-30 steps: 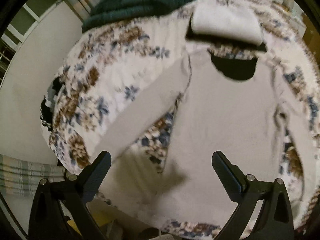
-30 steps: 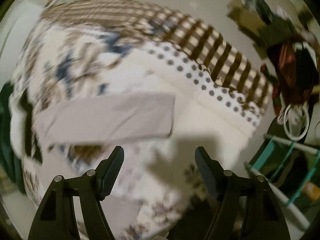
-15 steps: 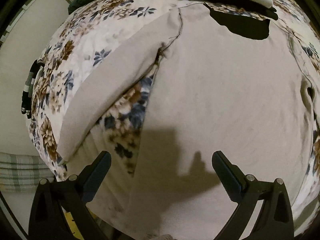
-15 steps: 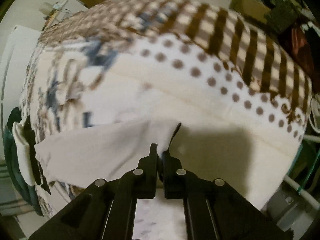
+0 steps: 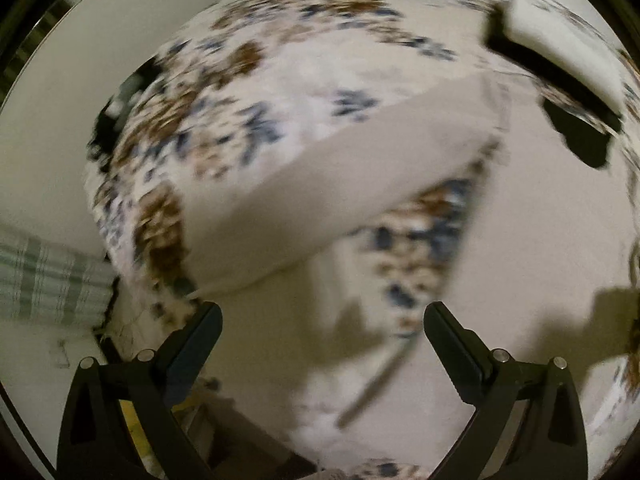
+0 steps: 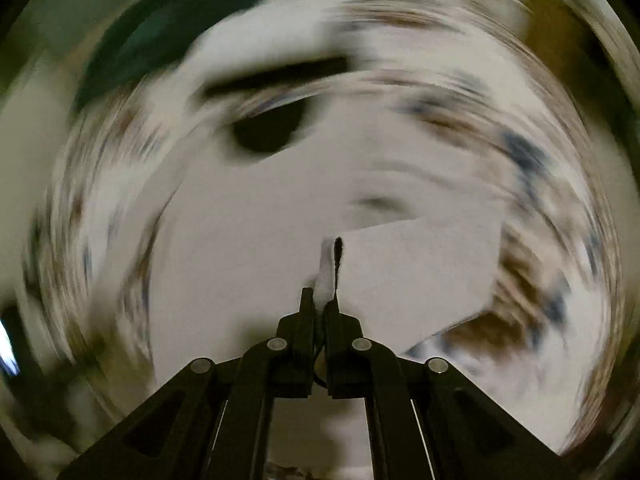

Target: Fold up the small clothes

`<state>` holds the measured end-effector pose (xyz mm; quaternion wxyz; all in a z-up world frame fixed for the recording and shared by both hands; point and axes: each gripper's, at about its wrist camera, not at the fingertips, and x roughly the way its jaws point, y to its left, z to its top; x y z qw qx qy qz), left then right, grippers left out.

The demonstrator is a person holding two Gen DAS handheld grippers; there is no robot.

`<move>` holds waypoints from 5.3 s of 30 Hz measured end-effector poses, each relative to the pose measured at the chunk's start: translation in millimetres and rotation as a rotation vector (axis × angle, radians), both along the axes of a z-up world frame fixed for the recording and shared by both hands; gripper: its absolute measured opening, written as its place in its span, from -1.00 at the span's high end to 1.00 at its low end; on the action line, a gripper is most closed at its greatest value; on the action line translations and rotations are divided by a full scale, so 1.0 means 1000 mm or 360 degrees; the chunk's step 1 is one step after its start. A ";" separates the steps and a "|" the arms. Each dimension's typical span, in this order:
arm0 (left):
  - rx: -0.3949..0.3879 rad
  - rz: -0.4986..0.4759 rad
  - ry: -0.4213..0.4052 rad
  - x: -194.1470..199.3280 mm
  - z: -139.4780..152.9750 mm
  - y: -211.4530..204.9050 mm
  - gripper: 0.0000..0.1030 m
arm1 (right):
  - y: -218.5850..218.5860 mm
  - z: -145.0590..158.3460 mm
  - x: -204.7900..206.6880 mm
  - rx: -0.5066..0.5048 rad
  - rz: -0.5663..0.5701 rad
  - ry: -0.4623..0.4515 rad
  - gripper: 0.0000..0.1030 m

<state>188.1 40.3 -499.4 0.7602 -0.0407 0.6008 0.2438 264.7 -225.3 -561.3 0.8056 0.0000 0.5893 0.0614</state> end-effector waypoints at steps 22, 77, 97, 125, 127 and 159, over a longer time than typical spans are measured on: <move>-0.0252 0.0486 -0.0058 -0.058 -0.038 0.144 -1.00 | 0.126 -0.132 -0.024 -0.0011 0.0594 0.0609 -0.27; -0.0546 -0.1380 -0.0134 -0.074 -0.011 -0.242 0.81 | -0.241 -0.107 -0.124 0.0195 -0.0790 0.0562 -0.27; -0.0696 -0.0283 0.0082 -0.083 -0.081 0.001 -0.54 | -0.212 -0.163 -0.154 0.0541 -0.0501 0.0765 -0.27; -0.0954 -0.0290 0.0134 -0.098 -0.056 -0.025 0.93 | -0.160 -0.156 -0.143 0.0726 -0.0563 0.0704 0.89; -0.0992 -0.0266 0.0097 -0.087 -0.040 -0.021 0.93 | -0.159 -0.138 -0.137 0.0807 -0.0571 0.0675 0.89; -0.0992 -0.0256 -0.0149 0.114 -0.062 0.021 0.08 | -0.206 -0.090 0.062 0.0634 -0.0546 0.0278 -0.18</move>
